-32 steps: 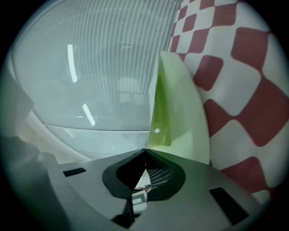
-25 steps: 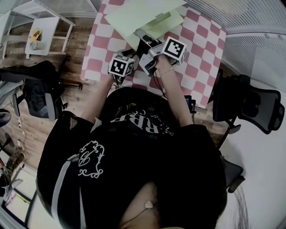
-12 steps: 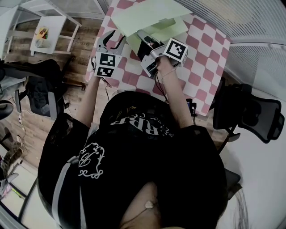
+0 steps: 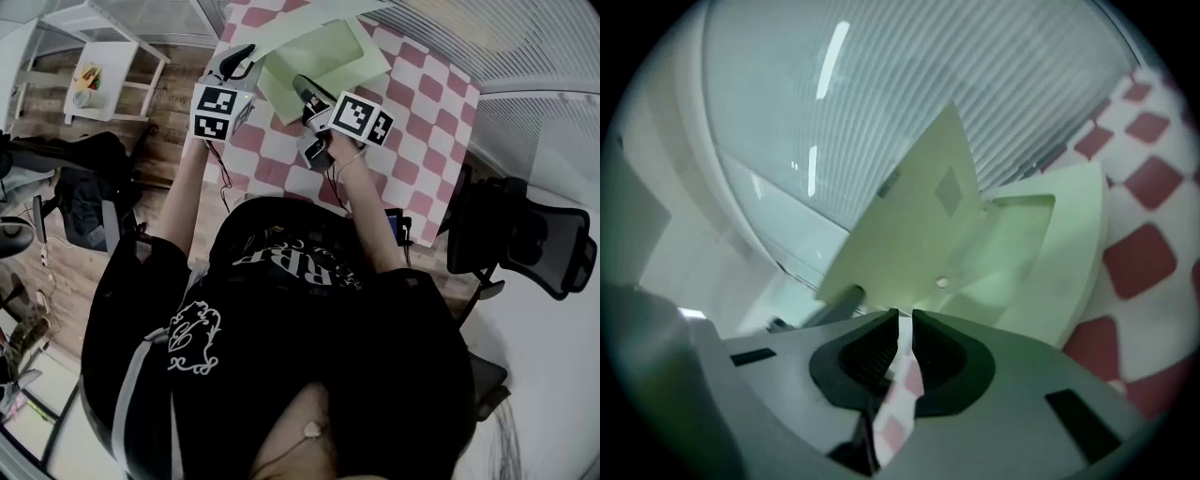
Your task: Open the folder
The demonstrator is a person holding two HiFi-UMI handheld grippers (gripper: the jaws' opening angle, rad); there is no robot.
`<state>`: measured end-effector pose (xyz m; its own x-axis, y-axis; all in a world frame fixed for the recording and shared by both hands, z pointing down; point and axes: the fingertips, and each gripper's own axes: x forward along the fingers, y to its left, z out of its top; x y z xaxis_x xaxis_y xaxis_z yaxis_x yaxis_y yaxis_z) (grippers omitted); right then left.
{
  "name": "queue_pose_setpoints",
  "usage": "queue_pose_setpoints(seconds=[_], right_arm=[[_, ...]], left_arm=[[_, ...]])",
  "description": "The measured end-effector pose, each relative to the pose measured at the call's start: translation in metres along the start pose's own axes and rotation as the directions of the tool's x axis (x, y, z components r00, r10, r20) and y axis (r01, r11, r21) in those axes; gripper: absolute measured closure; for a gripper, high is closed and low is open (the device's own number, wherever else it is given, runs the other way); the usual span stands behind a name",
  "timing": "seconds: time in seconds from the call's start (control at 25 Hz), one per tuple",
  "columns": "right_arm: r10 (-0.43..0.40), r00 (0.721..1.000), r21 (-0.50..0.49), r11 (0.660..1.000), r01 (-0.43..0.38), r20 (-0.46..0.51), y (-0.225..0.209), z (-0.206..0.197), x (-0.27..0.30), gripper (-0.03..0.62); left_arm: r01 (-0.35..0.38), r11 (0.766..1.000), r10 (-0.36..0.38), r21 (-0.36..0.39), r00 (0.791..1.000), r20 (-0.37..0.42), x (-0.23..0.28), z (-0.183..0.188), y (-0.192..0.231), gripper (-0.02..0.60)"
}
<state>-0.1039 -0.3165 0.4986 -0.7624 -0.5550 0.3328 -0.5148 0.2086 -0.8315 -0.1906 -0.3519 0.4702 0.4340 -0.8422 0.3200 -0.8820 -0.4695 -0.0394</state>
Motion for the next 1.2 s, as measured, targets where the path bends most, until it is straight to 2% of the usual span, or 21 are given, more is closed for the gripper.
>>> queue_pose_setpoints(seconds=[0.04, 0.08, 0.16, 0.2, 0.24, 0.32, 0.4, 0.48, 0.56, 0.64, 0.76, 0.84, 0.88, 0.96, 1.04, 1.08, 1.2], right_arm=[[-0.087, 0.996, -0.115, 0.990, 0.083, -0.031, -0.017, -0.006, 0.001, 0.582], [-0.172, 0.983, -0.239, 0.959, 0.153, -0.060, -0.032, -0.013, 0.002, 0.580], [-0.299, 0.949, -0.448, 0.865, 0.226, -0.099, -0.051, -0.026, 0.002, 0.580], [-0.337, 0.936, -0.511, 0.826, 0.239, -0.107, -0.056, -0.030, 0.003, 0.580], [-0.361, 0.926, -0.546, 0.800, 0.247, -0.109, -0.059, -0.033, 0.002, 0.580], [-0.396, 0.913, -0.562, 0.779, 0.278, -0.097, -0.065, -0.034, -0.002, 0.580], [-0.445, 0.892, -0.553, 0.764, 0.333, -0.077, -0.078, -0.034, -0.012, 0.580], [-0.501, 0.863, -0.549, 0.742, 0.385, -0.071, -0.094, -0.035, -0.025, 0.580], [-0.542, 0.837, -0.544, 0.725, 0.421, -0.076, -0.108, -0.038, -0.040, 0.580], [-0.554, 0.830, -0.526, 0.727, 0.442, -0.067, -0.117, -0.040, -0.052, 0.580], [-0.557, 0.829, -0.506, 0.730, 0.460, -0.050, -0.121, -0.041, -0.059, 0.580], [-0.574, 0.817, -0.536, 0.706, 0.463, -0.050, -0.122, -0.045, -0.061, 0.580], [-0.589, 0.807, -0.559, 0.687, 0.465, -0.053, -0.123, -0.047, -0.063, 0.580], [-0.623, 0.780, -0.601, 0.646, 0.469, -0.061, -0.126, -0.052, -0.069, 0.580], [-0.642, 0.764, -0.615, 0.629, 0.475, -0.067, -0.129, -0.055, -0.076, 0.580], [-0.645, 0.761, -0.609, 0.630, 0.481, -0.066, -0.130, -0.056, -0.079, 0.580], [-0.655, 0.754, -0.602, 0.620, 0.502, -0.046, -0.132, -0.059, -0.083, 0.580]], left_arm=[[0.028, 0.999, -0.028, -0.029, 1.000, -0.012, 0.000, 0.004, -0.003, 0.500], [0.058, 0.996, -0.060, -0.060, 0.998, -0.021, 0.000, 0.009, -0.008, 0.500], [0.122, 0.982, -0.125, -0.141, 0.992, -0.013, -0.004, 0.021, -0.020, 0.500], [0.157, 0.967, -0.158, -0.200, 0.987, 0.009, -0.008, 0.028, -0.025, 0.500], [0.194, 0.943, -0.189, -0.272, 0.981, 0.043, -0.013, 0.036, -0.030, 0.534], [0.254, 0.872, -0.224, -0.417, 0.967, 0.120, -0.025, 0.047, -0.037, 0.537], [0.258, 0.815, -0.204, -0.518, 0.966, 0.160, -0.035, 0.046, -0.036, 0.540], [0.202, 0.776, -0.133, -0.598, 0.979, 0.157, -0.046, 0.031, -0.024, 0.540], [0.115, 0.728, -0.026, -0.676, 0.990, 0.141, -0.058, 0.010, -0.003, 0.540], [0.029, 0.685, 0.084, -0.728, 0.989, 0.119, -0.070, -0.009, 0.018, 0.540], [-0.111, 0.662, 0.215, -0.741, 0.976, 0.046, -0.087, -0.038, 0.045, 0.540], [-0.206, 0.638, 0.282, -0.742, 0.959, -0.025, -0.101, -0.064, 0.059, 0.540], [-0.248, 0.614, 0.306, -0.750, 0.950, -0.064, -0.109, -0.080, 0.065, 0.540], [-0.309, 0.542, 0.328, -0.782, 0.934, -0.141, -0.123, -0.117, 0.071, 0.538], [-0.353, 0.477, 0.323, -0.805, 0.922, -0.213, -0.133, -0.155, 0.071, 0.537], [-0.379, 0.460, 0.317, -0.803, 0.915, -0.250, -0.137, -0.171, 0.070, 0.532], [-0.462, 0.437, 0.312, -0.772, 0.883, -0.351, -0.144, -0.208, 0.068, 0.504]])
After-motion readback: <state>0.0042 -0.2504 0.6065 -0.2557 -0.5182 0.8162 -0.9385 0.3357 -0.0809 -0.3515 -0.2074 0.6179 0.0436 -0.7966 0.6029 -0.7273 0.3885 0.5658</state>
